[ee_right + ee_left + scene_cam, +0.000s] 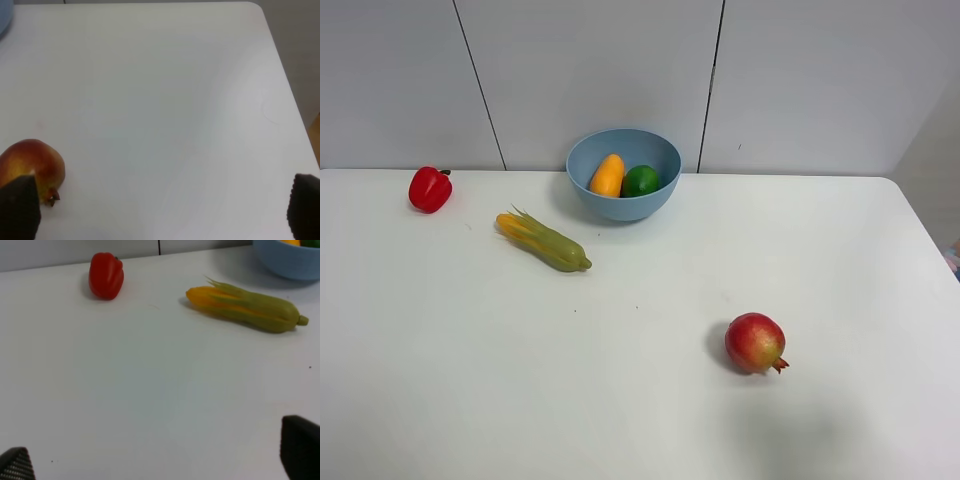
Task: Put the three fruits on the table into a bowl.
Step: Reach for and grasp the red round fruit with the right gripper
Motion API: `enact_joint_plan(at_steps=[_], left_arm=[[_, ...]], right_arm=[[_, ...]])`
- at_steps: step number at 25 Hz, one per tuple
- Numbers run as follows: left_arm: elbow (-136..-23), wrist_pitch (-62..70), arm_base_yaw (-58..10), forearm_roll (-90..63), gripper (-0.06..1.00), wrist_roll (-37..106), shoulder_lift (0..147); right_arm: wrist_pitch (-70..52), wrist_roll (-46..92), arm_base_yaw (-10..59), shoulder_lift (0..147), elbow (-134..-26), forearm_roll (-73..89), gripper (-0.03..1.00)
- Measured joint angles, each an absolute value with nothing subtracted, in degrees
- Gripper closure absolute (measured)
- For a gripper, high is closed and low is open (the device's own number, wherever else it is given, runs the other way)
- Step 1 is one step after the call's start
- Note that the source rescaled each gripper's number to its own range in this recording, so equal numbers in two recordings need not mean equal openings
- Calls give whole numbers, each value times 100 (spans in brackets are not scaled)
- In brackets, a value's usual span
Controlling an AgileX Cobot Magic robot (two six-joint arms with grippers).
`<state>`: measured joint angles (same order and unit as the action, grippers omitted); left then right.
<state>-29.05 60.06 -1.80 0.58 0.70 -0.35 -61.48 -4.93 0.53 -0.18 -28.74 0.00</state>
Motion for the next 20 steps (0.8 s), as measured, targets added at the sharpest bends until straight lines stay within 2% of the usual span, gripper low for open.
enact_joint_plan(at_steps=[20], left_arm=[[-2905,6016,-180,58,-4,67,-35]], right_arm=[[-6148,-493,53,-18,-2874,0,-3]])
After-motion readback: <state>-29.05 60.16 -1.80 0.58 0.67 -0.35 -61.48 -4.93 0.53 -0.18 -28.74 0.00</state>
